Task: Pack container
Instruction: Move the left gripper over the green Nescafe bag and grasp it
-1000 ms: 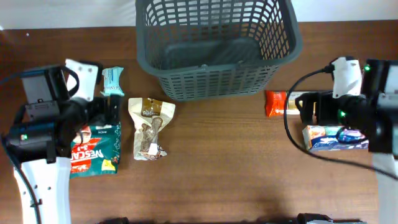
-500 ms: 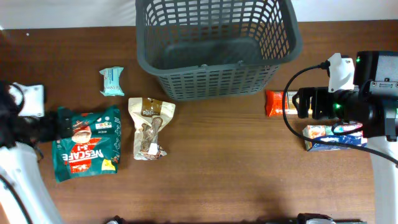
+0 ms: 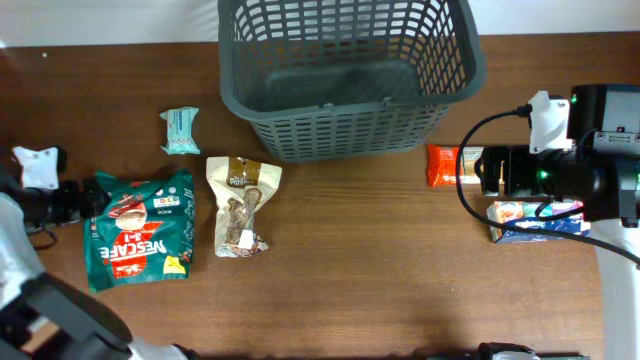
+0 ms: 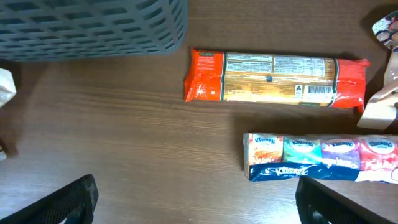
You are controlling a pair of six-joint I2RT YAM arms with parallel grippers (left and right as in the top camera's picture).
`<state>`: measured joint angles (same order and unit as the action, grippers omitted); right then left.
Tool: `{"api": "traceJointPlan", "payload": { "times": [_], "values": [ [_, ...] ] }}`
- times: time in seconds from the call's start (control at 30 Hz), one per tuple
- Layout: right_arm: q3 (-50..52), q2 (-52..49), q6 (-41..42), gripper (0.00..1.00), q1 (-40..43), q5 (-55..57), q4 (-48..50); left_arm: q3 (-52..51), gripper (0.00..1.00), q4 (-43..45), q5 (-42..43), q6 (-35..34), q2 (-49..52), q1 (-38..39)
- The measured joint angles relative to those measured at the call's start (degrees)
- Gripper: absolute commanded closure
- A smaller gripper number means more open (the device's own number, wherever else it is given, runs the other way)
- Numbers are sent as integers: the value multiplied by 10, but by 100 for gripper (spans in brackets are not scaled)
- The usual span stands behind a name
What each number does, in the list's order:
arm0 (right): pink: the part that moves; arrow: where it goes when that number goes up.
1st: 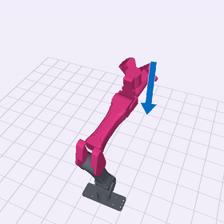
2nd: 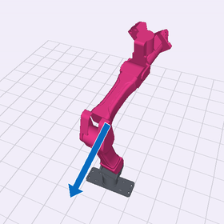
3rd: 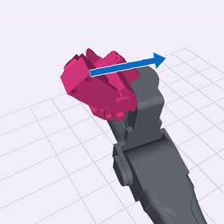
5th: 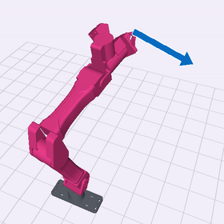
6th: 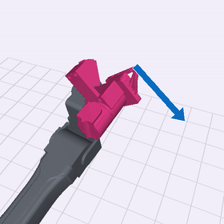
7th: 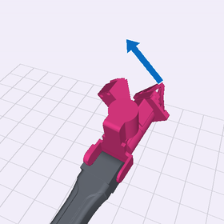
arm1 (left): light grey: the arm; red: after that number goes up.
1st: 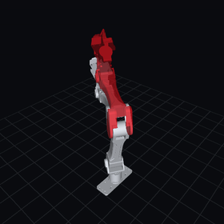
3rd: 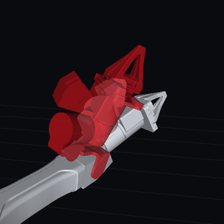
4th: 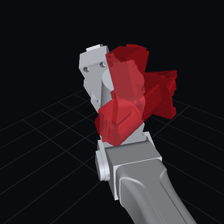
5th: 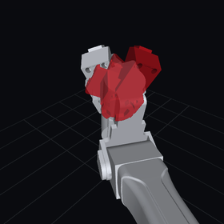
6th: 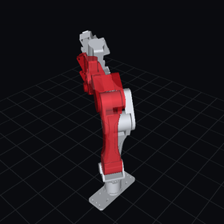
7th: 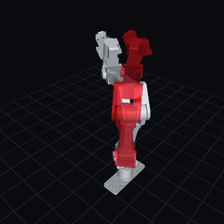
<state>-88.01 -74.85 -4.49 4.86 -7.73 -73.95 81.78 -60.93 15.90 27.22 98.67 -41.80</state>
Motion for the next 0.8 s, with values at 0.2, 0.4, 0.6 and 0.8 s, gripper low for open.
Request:
{"api": "traceJointPlan", "payload": {
  "times": [0.2,0.4,0.6,0.8],
  "values": [
    [0,0,0,1,0,2,0,2,8,-1,11,8,101,0],
    [0,0,0,1,0,2,0,2,19,-3,32,20,162,0],
    [0,0,0,1,0,2,-1,10,99,-15,81,38,186,0],
    [0,0,0,1,0,2,-2,19,98,-22,125,43,193,-2]
  ]
}}
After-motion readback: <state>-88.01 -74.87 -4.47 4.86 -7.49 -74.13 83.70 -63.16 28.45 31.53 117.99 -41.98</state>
